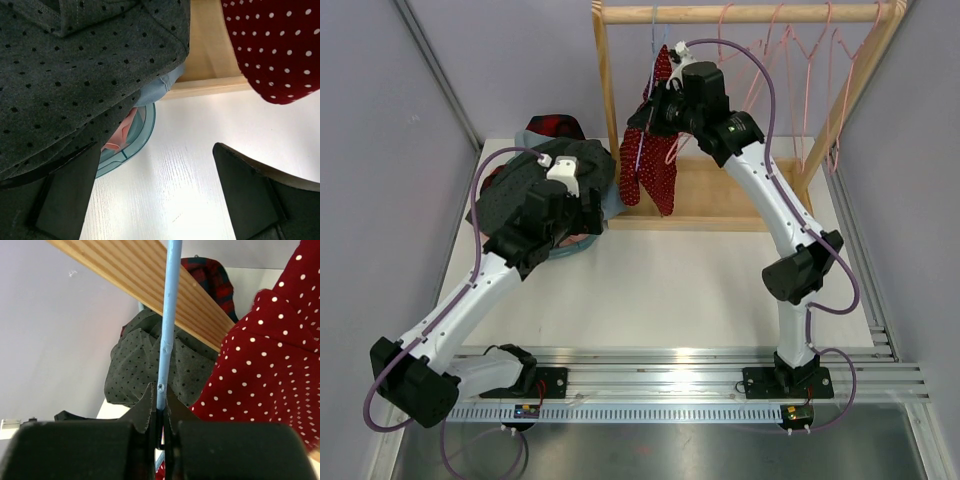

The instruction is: Remove the skirt from the hanger

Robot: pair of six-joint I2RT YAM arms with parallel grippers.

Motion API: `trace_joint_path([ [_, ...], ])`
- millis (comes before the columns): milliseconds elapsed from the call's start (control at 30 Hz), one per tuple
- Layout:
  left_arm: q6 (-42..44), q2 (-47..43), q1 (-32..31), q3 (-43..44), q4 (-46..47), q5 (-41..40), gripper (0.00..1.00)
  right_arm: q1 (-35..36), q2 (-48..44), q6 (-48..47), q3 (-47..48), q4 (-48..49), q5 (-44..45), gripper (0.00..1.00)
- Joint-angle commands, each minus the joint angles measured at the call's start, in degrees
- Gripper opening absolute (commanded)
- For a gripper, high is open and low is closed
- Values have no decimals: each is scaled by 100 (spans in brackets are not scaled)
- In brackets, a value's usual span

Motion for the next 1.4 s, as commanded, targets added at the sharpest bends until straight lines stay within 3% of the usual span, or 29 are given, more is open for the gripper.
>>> trace_joint_path([
  [0,175,-210,-113,160,306,30,99,20,-756,-187,-70,218,334,0],
  [100,411,-456,-358,231,560,423,99,20,-1152,-213,-140,86,352,0],
  [233,667,-834,-920,47,1499,1600,99,20,-1653,-91,-377,7,247,0],
  [333,632,-1010,-1245,-137,2026,1892,99,20,-2101,15,-851,68,168,0],
  [500,431,-888,-1607,-340,2547,1867,99,20,-2699,103,-1441,86,115,0],
  [900,298,-176,-2064,231,3065,2095,94,20,-3455,367,-1986,235,80,0],
  [1000,368,-44,-2117,310,3040,1981,80,20,-3499,375,-1995,174,89,0],
  [1233,571,79,-2126,451,3109,1568,34,20,-3657,489,-2118,209,-8,0],
  [1267,597,106,-2126,477,3145,1559,23,20,-3718,525,-2196,252,-34,0],
  [1300,623,149,-2126,495,3188,1507,0,20,-3745,568,-2249,296,-113,0],
  [1367,676,194,-2126,486,3285,1489,0,20,-3850,648,-2451,410,-131,0],
])
